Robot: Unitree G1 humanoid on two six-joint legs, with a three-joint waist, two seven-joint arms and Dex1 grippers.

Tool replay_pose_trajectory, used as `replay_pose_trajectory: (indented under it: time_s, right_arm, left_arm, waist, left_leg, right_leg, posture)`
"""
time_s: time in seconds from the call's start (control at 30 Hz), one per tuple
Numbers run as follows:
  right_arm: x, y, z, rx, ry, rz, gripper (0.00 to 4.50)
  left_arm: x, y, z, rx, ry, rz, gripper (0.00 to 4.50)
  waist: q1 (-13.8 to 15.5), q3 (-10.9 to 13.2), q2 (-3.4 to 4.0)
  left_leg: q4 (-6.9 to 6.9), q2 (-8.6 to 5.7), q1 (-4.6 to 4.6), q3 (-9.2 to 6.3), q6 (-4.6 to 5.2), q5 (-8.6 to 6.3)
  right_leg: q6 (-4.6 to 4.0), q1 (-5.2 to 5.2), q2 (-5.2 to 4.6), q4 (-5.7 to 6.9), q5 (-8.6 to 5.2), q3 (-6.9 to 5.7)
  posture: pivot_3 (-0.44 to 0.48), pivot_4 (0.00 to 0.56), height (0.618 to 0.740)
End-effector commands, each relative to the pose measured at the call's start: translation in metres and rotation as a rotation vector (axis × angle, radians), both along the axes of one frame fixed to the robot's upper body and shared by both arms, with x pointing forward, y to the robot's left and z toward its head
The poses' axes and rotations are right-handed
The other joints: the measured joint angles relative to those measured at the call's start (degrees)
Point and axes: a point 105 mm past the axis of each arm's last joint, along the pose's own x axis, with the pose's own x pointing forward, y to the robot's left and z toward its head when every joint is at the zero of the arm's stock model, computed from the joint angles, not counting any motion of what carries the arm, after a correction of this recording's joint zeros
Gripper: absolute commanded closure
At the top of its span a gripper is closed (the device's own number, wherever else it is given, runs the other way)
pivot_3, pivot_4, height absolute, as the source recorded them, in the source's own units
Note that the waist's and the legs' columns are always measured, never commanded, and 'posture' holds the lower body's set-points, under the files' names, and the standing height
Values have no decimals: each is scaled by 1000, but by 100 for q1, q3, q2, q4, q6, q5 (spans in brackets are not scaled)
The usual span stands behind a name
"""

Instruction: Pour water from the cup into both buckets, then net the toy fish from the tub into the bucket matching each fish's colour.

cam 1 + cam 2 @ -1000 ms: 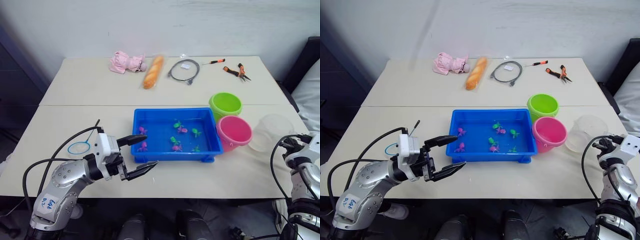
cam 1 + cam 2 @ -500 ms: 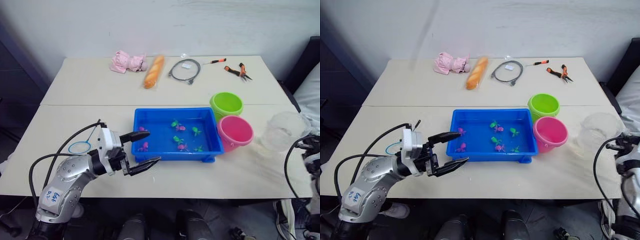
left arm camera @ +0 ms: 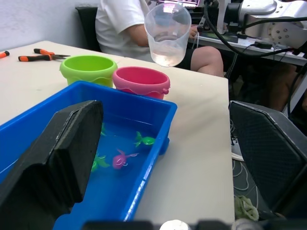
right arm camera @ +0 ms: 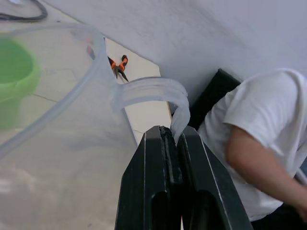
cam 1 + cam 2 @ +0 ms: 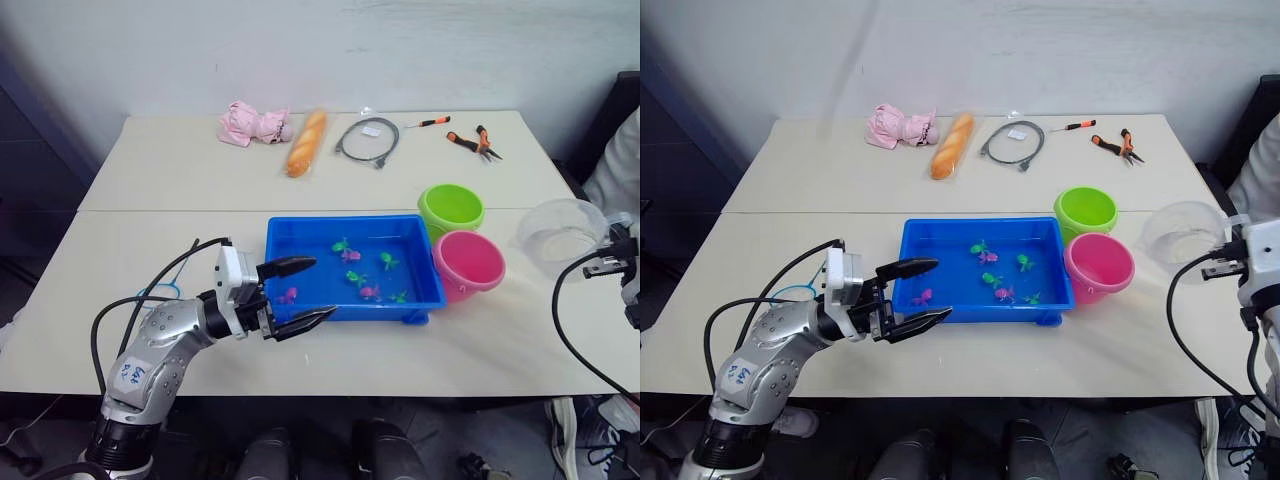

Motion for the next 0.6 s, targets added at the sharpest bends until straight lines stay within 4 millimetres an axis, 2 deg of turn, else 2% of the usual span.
replay_pose_trajectory:
  time_s: [0.03, 0.17, 0.6]
  right_arm:
    - [-1, 9, 25, -136, -62, 3, 4474]
    - [4, 19, 31, -254, -54, 12, 4474]
    - [10, 31, 36, -393, -68, 29, 4474]
  left_arm:
    - [-5, -5, 4, -3, -37, -26, 0]
    - [-6, -6, 2, -4, -37, -21, 0]
    - [-5, -7, 3, -10, -48, -7, 0]
  waist:
    - [-1, 1, -1]
    - [-4, 1, -2]
    - [-2, 4, -6]
  left_leg:
    - [0, 0, -1, 0, 0, 0]
    - [0, -1, -2, 0, 0, 1]
    - [1, -1, -2, -1, -2, 3]
  right_leg:
    - [0, 0, 0, -1, 0, -1]
    - [1, 0, 0, -3, 0, -1]
    - [1, 0, 1, -4, 1, -2]
  posture:
    - [0, 150, 738]
    - [0, 150, 738]
    - [0, 150, 738]
